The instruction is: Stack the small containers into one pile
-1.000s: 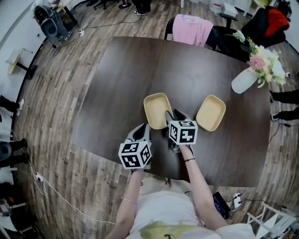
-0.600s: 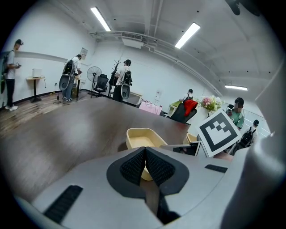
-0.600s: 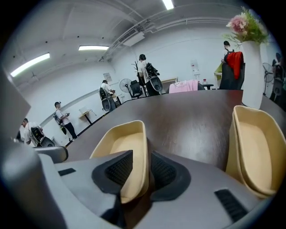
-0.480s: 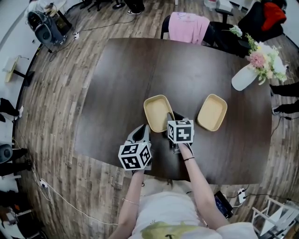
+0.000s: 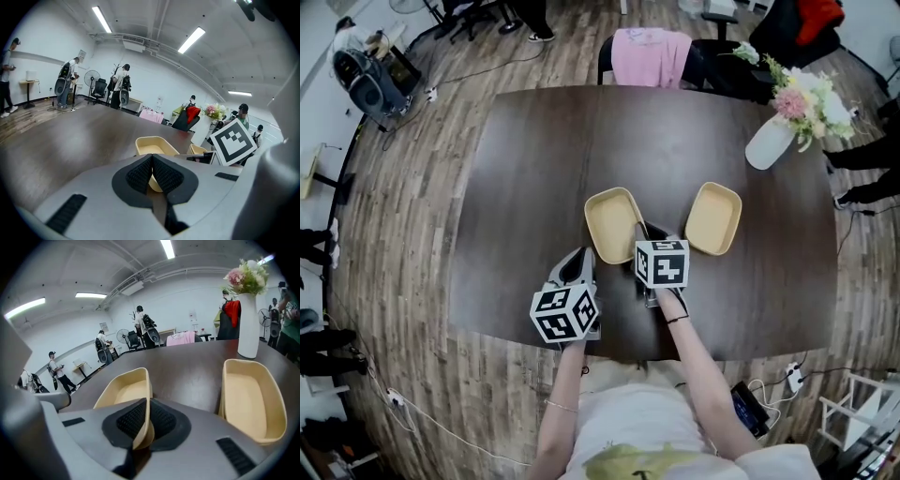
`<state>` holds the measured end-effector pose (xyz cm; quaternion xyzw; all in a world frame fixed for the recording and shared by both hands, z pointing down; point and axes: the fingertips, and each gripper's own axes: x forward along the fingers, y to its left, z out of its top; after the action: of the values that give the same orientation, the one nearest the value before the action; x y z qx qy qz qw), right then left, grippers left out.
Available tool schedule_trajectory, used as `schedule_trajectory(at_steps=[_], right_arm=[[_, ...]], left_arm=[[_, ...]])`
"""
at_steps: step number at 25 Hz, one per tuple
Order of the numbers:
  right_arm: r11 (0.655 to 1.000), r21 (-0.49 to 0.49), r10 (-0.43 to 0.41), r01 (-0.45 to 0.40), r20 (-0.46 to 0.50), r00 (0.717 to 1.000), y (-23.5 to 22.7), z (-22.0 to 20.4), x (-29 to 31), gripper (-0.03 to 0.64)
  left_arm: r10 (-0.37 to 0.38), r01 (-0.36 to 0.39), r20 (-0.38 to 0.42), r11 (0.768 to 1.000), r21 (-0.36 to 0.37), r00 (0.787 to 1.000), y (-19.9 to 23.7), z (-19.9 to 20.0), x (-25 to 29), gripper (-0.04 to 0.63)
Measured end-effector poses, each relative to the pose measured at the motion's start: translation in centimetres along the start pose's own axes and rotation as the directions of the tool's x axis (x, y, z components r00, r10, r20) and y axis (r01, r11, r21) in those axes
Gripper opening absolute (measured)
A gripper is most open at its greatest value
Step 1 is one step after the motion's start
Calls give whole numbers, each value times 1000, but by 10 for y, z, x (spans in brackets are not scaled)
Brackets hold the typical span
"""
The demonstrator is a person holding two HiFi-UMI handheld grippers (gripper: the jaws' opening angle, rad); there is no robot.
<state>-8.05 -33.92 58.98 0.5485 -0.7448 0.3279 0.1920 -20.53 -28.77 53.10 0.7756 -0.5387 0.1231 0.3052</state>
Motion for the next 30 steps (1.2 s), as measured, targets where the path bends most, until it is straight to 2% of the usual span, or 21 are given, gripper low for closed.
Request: schedule_trajectory(at_steps=[8, 18, 24, 30], right_arm=[[992, 93, -90, 81, 100, 991, -27, 24, -35, 35], [967, 201, -194, 154, 198, 961, -68, 44, -79, 35], [934, 290, -278, 210, 219, 935, -106, 45, -101, 35], [885, 380, -367, 270, 212, 906, -144, 38, -118, 35]], left_arm=[[-75, 74, 11, 996, 50, 997, -19, 15, 4, 25], [-140, 140, -7, 985, 104, 990, -54, 18, 14, 25], [-164, 166, -28, 979, 118, 986, -77, 12, 23, 25], [-194, 200, -59, 971, 131, 979, -102, 5, 34, 25]])
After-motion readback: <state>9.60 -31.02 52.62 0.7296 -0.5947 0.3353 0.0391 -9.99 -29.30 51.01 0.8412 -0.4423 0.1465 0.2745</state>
